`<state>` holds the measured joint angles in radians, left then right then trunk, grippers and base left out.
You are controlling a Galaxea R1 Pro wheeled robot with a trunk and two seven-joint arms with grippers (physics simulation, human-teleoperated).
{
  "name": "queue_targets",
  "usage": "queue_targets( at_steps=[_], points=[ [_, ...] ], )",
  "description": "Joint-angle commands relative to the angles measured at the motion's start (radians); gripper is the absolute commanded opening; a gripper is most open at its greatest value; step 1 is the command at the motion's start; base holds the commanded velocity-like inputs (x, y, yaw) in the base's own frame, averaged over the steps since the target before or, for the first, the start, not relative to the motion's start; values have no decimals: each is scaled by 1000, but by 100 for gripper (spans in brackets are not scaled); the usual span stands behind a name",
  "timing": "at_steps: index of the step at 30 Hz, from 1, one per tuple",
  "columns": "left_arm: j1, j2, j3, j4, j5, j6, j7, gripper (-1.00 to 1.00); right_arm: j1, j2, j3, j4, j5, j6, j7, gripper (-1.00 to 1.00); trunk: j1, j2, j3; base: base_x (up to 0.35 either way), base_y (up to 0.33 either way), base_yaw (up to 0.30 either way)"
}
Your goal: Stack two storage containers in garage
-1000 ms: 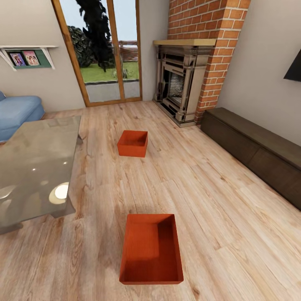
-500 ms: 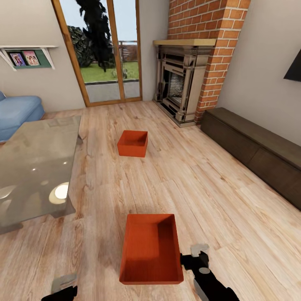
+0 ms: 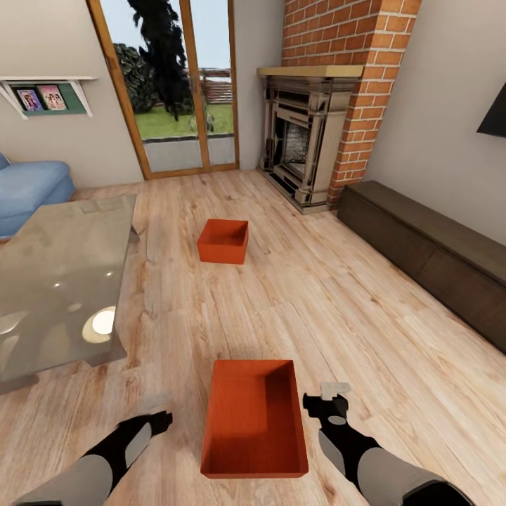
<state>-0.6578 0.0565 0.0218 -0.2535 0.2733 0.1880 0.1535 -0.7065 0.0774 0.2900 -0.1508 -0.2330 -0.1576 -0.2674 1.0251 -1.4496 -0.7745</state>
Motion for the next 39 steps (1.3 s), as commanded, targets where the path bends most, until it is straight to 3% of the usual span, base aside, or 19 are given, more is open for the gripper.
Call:
queue_targets(
  at_steps=[1, 2, 5, 9, 13, 19, 23, 28, 33, 39],
  points=[
    [-10, -11, 1, -1, -13, 5, 3, 100, -2, 1, 10, 3, -9, -6, -3, 100, 0, 0, -1, 0, 0, 0],
    [-15, -17, 1, -1, -23, 5, 3, 100, -2, 1, 11, 4, -8, -7, -3, 100, 0, 0, -1, 0, 0, 0],
    [-32, -63, -2, 0, -105, 4, 3, 100, -2, 2, 13, 9, -6, -9, 1, 100, 0, 0, -1, 0, 0, 0],
    [-38, -129, -2, 12, -249, 4, 3, 100, -2, 14, 12, 19, -7, -10, 7, 100, 0, 0, -1, 0, 0, 0],
    [-40, -146, 6, 18, -297, 1, 3, 100, 0, 39, 13, 41, -5, -8, 15, 100, 0, 0, -1, 0, 0, 0],
    [-40, -148, 10, 34, -293, -50, 3, 100, 1, 57, 17, 94, 35, -8, 62, 100, 0, 0, -1, 0, 0, 0],
    [-40, -146, 9, 54, -247, -77, 4, 100, 1, 75, 17, 102, 70, -11, 85, 100, 0, 0, -1, 0, 0, 0],
    [-40, -134, 7, 141, -190, -101, 3, 100, 1, 86, 16, 104, 76, -12, 90, 100, 0, 0, -1, 0, 0, 0],
    [-40, -130, 7, 193, -173, -193, 4, 100, 4, 97, 15, 108, 76, -13, 91, 100, 0, 0, -1, 0, 0, 0],
    [-40, -129, 10, 205, -149, -230, 4, 100, 14, 97, 14, 123, 71, -30, 91, 100, 0, 0, -1, 0, 0, 0]
  ],
)
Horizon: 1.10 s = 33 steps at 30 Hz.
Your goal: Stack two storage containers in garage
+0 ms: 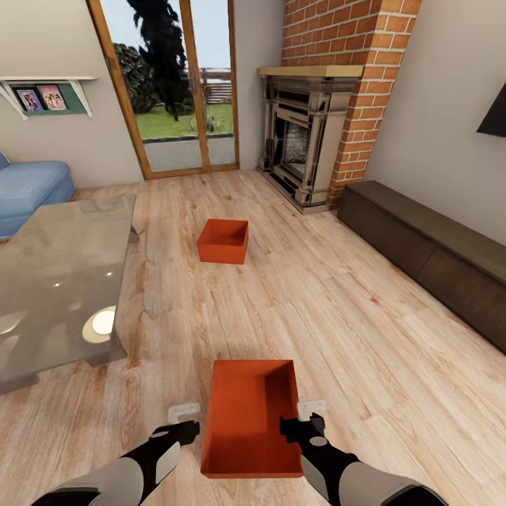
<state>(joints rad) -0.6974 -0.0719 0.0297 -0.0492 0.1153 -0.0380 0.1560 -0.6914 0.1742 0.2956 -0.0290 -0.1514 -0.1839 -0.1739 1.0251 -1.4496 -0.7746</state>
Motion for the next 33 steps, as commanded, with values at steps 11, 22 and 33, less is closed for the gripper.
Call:
queue_targets(
  at_steps=[11, 22, 33],
  points=[
    [-1, -12, -2, 2, -10, -1, 1, 100, 1, 0, 3, 5, -21, -17, -5, 100, 0, 0, -1, 0, 0, 0],
    [-1, -18, 1, 12, -79, -15, 1, 100, 1, -1, 2, 6, -66, -45, -11, 100, 0, 0, 1, 0, 0, -25],
    [-1, -8, 2, 12, -78, -18, 1, 100, 1, -2, 2, 6, -63, -46, -14, 100, 0, 0, 6, 0, 0, -181]
  ],
)
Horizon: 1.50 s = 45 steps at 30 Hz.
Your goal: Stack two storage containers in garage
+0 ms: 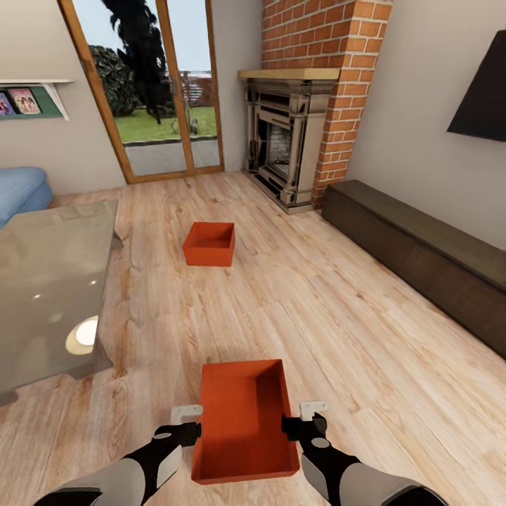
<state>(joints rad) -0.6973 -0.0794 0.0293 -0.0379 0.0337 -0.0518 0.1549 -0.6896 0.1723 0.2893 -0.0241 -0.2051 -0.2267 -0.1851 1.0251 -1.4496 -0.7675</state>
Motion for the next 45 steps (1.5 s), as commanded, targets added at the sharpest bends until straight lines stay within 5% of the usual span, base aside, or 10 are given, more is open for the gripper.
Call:
queue_targets(
  at_steps=[1, 5, 8, 14, 37, 45],
  points=[
    [-1, 0, 3, 1, 4, -4, 2, 100, -1, 0, 8, 1, -9, -3, -2, 100, 0, 0, -1, 0, 0, -29],
    [-1, 3, 4, 1, 41, -11, 1, 100, -1, 2, 9, 1, -6, -4, -4, 100, 0, 0, -1, 0, 0, -9],
    [-1, 11, 4, 3, 114, -36, 1, 100, -1, 2, 10, 1, -6, -5, -5, 100, 0, 0, -1, 0, 0, -1],
    [-1, 13, 3, 5, 138, -47, 0, 100, -1, -1, 10, 1, -7, 5, -1, 100, 0, 0, -1, 0, 0, 0],
    [-1, 5, 2, 7, 123, -47, 1, 100, -1, -1, 10, 1, -6, 7, -4, 100, 0, 0, -1, 0, 0, 0],
    [-1, 3, -1, 13, 20, -47, 1, 100, -1, -2, 10, 1, -5, 5, -4, 100, 0, 0, -1, 0, 0, 0]
  ],
)
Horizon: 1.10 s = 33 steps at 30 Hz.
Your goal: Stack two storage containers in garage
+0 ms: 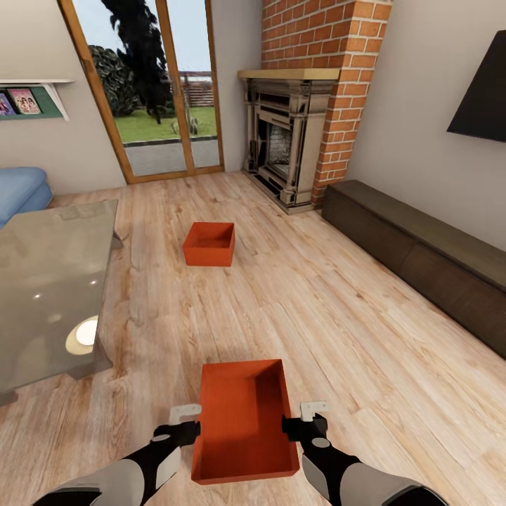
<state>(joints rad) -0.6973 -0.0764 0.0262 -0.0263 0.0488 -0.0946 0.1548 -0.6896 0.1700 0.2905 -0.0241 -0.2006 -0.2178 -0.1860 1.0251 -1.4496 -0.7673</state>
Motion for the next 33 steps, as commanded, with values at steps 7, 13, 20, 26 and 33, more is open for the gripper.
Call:
queue_targets(
  at_steps=[7, 13, 20, 26, 33],
  points=[
    [-1, 0, 3, 3, -21, -20, 2, 100, -1, 0, 9, 1, -8, -6, -2, 100, 0, 0, -1, 0, 0, 0],
    [0, 0, 2, 19, -21, -77, 2, 100, -1, 0, 9, 1, -8, -7, -1, 100, 0, 0, -1, 0, 0, 0],
    [0, 0, 2, 22, -19, -86, 2, 100, -1, 0, 9, 1, -8, -6, -1, 100, 0, 0, -1, 0, 0, 0],
    [0, 0, 3, 22, -18, -86, 2, 100, -1, 0, 9, 1, -8, -5, -1, 100, 0, 0, -1, 0, 0, 0],
    [-1, 1, 3, 22, -17, -85, 2, 100, -1, 0, 9, 1, -8, -6, -1, 100, 23, -42, -20, 0, 0, 0]
  ],
)
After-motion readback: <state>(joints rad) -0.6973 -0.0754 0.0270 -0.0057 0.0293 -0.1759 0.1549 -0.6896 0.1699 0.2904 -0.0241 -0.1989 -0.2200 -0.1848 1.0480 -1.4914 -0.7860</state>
